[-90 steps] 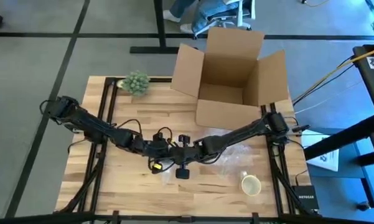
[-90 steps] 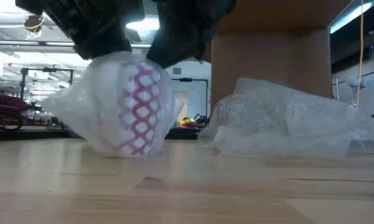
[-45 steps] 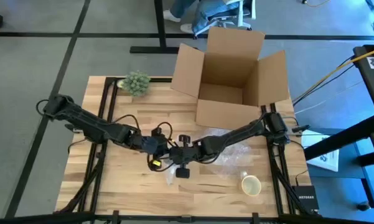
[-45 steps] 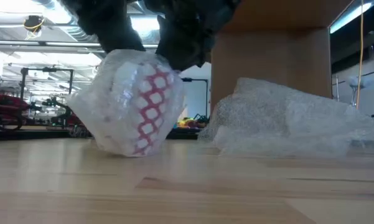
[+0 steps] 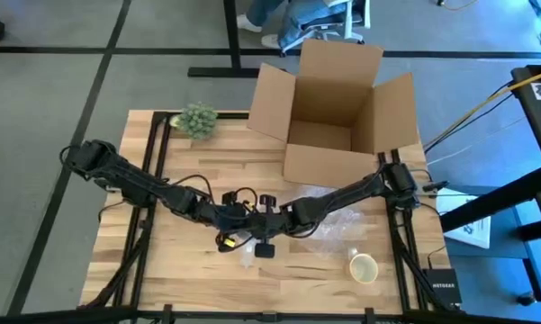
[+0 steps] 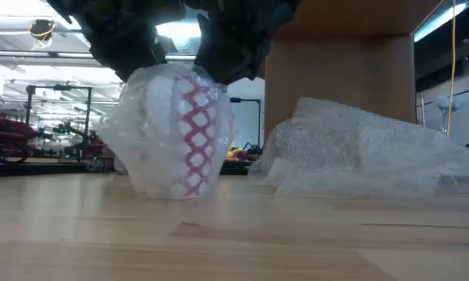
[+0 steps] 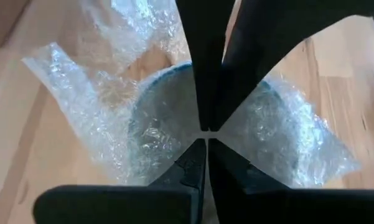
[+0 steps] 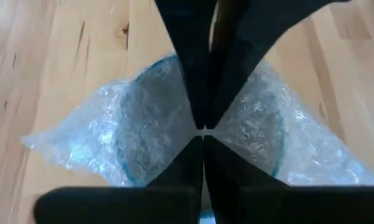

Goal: Wrap mug
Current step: Wrap the red patterned mug with the bubble wrap

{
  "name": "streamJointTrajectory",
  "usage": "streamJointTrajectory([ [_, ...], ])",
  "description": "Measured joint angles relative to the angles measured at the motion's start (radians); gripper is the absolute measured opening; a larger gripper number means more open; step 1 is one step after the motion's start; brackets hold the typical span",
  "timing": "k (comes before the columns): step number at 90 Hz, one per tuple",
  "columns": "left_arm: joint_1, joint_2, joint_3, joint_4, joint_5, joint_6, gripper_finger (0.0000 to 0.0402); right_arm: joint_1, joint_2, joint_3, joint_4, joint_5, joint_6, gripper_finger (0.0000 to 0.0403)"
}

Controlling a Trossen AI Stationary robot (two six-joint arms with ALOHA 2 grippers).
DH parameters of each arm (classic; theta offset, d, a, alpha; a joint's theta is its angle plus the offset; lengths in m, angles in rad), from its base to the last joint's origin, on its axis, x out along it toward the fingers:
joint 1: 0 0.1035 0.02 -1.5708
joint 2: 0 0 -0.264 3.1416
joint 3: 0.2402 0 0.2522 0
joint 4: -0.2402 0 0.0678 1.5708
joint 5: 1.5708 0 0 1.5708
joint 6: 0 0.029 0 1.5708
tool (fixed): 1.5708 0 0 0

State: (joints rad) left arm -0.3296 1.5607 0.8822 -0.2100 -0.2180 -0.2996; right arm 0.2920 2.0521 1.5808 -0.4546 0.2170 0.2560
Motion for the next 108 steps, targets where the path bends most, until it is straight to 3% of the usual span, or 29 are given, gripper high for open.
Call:
streamJointTrajectory([
  [18,0.01,0.014,-0.002,0.027,-0.005,0.022,0.0001,0.0,-0.003,-0.002,-0.017,0.003,0.002,0.0001],
  [57,-0.004,-0.278,-0.008,-0.108,-0.032,-0.04,0.0001,-0.006,-0.003,0.012,-0.023,0.008,-0.027,0.0001],
  [68,-0.003,-0.312,-0.006,-0.096,-0.035,-0.036,0.0001,-0.005,-0.003,0.092,-0.14,0.0,-0.034,0.0001],
  [90,-0.001,-0.268,-0.007,-0.057,-0.033,-0.012,0.0001,0.01,-0.019,0.34,-0.561,0.001,-0.022,0.0001],
  [108,-0.003,-0.184,-0.001,0.044,0.008,0.008,0.0001,0.072,-0.077,0.315,-0.752,0.077,0.154,0.0001],
])
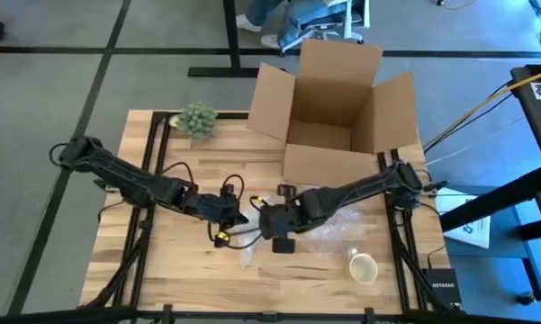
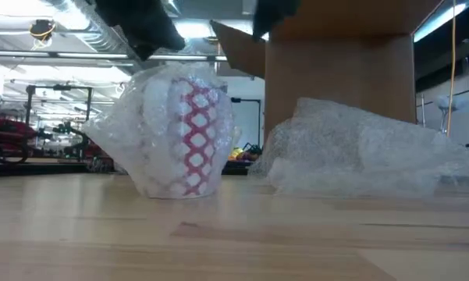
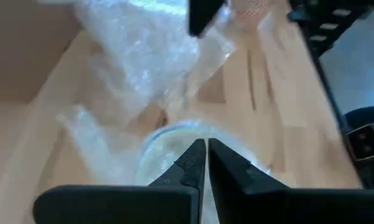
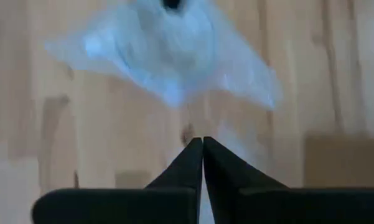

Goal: Wrap mug
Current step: Wrap the red patterned mug with the bubble wrap

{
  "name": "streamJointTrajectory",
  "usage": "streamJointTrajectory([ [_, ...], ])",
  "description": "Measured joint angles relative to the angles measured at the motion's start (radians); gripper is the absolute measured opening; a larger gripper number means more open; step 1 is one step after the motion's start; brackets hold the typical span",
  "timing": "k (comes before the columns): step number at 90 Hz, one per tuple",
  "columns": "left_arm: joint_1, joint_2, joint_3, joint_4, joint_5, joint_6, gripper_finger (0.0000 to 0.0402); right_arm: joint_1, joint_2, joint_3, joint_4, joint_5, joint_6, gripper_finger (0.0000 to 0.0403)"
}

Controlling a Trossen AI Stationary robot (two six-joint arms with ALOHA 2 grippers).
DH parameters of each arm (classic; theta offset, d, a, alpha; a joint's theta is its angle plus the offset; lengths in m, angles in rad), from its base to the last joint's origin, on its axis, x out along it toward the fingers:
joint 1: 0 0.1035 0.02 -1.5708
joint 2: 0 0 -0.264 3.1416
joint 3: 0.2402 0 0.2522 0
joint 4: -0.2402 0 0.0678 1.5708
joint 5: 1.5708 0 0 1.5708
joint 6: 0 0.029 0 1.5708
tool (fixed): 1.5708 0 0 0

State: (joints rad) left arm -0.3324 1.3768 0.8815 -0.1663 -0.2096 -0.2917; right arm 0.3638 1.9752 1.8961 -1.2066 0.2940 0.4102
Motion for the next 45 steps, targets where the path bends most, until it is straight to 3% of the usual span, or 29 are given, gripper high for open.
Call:
streamJointTrajectory([
  [22,0.011,0.176,0.151,-0.279,-0.013,0.017,0.0001,0.084,-0.037,-0.144,0.006,0.108,0.251,0.0001],
  [37,0.027,0.283,0.314,-0.42,-0.011,0.108,0.0001,0.112,-0.037,-0.218,0.056,0.124,0.349,0.0001],
  [45,0.041,0.333,0.343,-0.487,0.007,0.134,0.0001,0.127,-0.037,-0.246,0.08,0.126,0.386,0.0001],
])
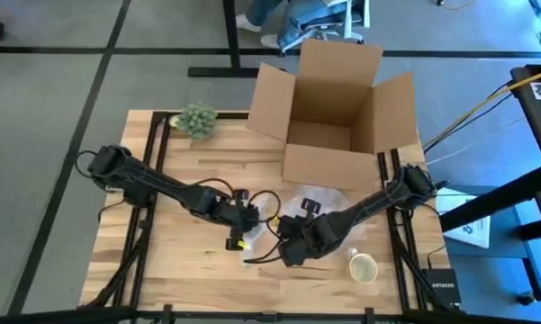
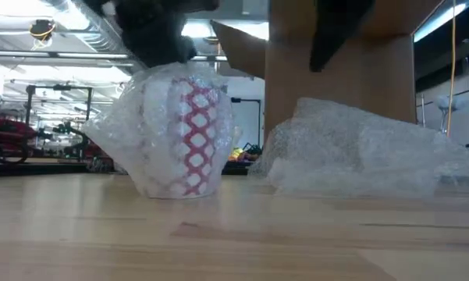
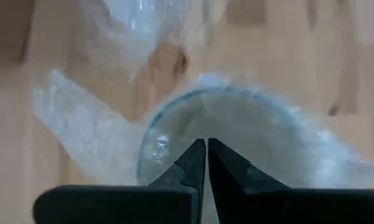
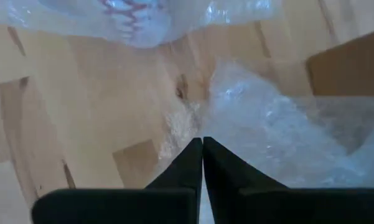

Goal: Wrap mug
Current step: Wrap the red patterned mug with the bubble wrap

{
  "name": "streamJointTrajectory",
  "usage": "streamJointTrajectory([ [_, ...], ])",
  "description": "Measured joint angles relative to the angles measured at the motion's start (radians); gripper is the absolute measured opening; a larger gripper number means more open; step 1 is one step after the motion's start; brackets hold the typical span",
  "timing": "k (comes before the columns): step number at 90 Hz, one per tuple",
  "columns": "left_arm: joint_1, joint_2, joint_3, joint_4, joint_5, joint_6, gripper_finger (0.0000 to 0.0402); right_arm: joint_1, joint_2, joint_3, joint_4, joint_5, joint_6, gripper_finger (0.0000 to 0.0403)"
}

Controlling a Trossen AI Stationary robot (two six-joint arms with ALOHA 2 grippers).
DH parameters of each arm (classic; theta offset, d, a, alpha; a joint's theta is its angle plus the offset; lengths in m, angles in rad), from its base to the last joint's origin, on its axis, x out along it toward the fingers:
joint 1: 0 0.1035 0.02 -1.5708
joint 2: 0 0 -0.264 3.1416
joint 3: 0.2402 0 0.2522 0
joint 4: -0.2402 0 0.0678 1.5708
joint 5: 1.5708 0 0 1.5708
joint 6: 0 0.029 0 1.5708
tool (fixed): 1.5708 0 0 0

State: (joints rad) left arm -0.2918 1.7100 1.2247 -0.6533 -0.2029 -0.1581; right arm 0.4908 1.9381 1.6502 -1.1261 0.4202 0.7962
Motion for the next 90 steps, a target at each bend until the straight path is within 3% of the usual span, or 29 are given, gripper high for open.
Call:
streamJointTrajectory([
  [25,0.009,0.111,0.0,0.025,0.054,0.003,0.0001,0.03,0.0,-0.046,0.056,0.077,0.043,0.0001],
  [42,0.01,0.086,0.013,0.004,0.069,-0.005,0.0001,0.028,0.0,-0.057,0.092,0.133,0.038,0.0001],
  [52,0.004,0.067,0.028,-0.003,0.066,-0.015,0.0001,0.029,0.0,-0.061,0.132,0.222,0.029,0.0001],
  [62,-0.001,0.063,0.042,0.003,0.067,-0.01,0.0001,0.021,0.0,-0.139,0.29,0.288,0.02,0.0001],
  [79,-0.014,0.076,0.042,0.008,0.066,0.017,0.0001,-0.009,0.002,-0.325,0.675,0.292,0.018,0.0001],
  [90,-0.016,0.087,0.042,0.014,0.068,0.035,0.0001,-0.014,0.003,-0.364,0.812,0.289,0.001,0.0001],
])
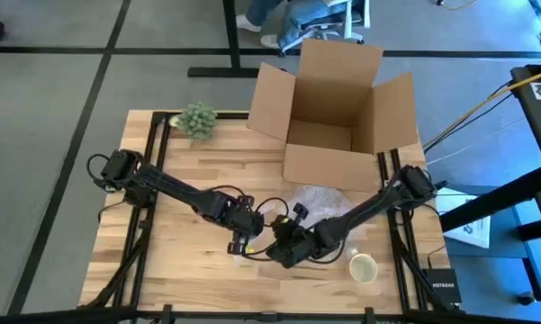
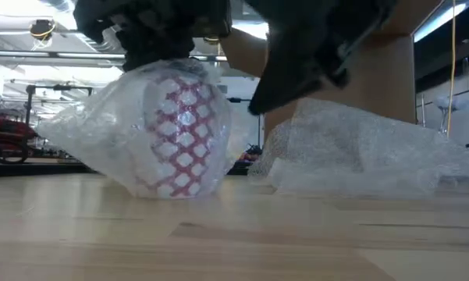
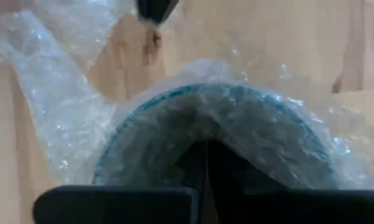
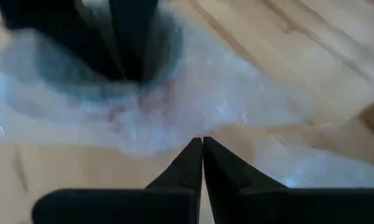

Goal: Wrap mug
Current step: Wrap the red patterned mug with the bubble wrap

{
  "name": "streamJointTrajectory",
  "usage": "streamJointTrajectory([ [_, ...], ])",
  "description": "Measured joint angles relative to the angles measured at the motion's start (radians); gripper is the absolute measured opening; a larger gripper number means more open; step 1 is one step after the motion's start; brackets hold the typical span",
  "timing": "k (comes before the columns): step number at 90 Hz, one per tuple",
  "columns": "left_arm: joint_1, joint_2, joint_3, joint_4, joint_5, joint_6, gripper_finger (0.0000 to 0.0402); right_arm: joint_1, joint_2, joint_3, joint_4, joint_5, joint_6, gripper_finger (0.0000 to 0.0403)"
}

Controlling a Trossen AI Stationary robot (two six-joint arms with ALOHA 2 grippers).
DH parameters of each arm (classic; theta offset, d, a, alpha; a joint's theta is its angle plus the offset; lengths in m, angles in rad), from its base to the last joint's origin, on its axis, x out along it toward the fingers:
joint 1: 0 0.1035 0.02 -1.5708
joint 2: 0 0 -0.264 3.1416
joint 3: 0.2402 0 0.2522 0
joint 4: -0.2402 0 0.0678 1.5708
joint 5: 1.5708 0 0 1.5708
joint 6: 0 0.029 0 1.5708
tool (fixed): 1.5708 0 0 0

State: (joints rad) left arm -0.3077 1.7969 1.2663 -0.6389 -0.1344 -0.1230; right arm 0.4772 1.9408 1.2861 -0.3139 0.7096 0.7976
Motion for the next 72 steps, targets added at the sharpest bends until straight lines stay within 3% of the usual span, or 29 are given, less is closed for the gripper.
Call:
streamJointTrajectory([
  [41,-0.027,0.024,0.003,0.035,0.02,0.019,0.0001,-0.057,0.005,-0.038,0.051,0.054,-0.054,0.0001],
  [60,-0.031,0.024,0.003,0.037,0.02,0.032,0.0001,-0.071,0.006,-0.086,0.379,-0.063,-0.319,0.0001],
  [72,-0.034,0.024,0.002,0.034,0.027,0.038,0.0001,-0.057,0.006,-0.086,0.468,-0.116,-0.445,0.0001],
])
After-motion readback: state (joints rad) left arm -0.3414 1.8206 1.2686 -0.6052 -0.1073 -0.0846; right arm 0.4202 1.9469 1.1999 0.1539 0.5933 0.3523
